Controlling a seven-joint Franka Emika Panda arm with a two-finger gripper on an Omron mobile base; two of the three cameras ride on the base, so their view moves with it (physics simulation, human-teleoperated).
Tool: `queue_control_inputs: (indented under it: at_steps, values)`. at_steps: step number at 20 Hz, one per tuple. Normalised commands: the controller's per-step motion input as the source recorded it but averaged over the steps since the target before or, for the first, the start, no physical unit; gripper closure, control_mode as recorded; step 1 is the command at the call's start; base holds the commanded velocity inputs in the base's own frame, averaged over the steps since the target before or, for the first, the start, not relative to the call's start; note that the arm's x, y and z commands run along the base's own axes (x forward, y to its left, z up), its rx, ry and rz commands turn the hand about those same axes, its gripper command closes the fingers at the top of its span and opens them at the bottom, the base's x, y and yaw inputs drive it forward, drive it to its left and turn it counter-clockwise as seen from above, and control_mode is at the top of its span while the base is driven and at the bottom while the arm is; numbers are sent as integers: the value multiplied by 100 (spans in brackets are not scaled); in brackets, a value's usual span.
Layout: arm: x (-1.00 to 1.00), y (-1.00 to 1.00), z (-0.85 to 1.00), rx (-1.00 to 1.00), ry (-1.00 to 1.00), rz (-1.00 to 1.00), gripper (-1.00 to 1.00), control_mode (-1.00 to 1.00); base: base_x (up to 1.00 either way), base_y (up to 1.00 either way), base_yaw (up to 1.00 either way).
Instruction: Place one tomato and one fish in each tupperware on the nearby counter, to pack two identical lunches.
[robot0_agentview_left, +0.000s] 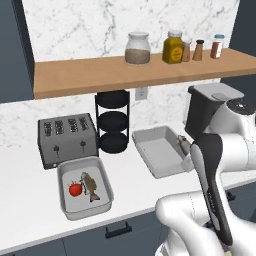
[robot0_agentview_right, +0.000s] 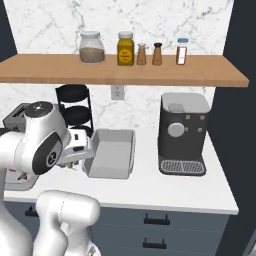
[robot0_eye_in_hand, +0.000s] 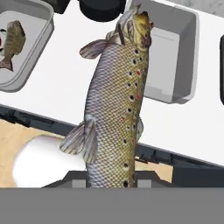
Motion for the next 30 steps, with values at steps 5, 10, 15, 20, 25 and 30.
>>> queue_control_inputs:
  at_steps: [5, 10, 15, 20, 25, 30]
  values:
    - [82, -6, -61, 0, -7, -6, 100, -100, 0, 0, 0]
    - [100, -14, -15, 3, 3, -28, 100, -100, 0, 0, 0]
    - [100, -19, -10, 5, 11, -20, 100, -100, 0, 0, 0]
    - [98, -3, -37, 1, 8, -4, 100, -100, 0, 0, 0]
    - [82, -7, -50, 0, 11, 0, 100, -100, 0, 0, 0]
    - [63, -28, -54, 0, 9, 0, 100, -100, 0, 0, 0]
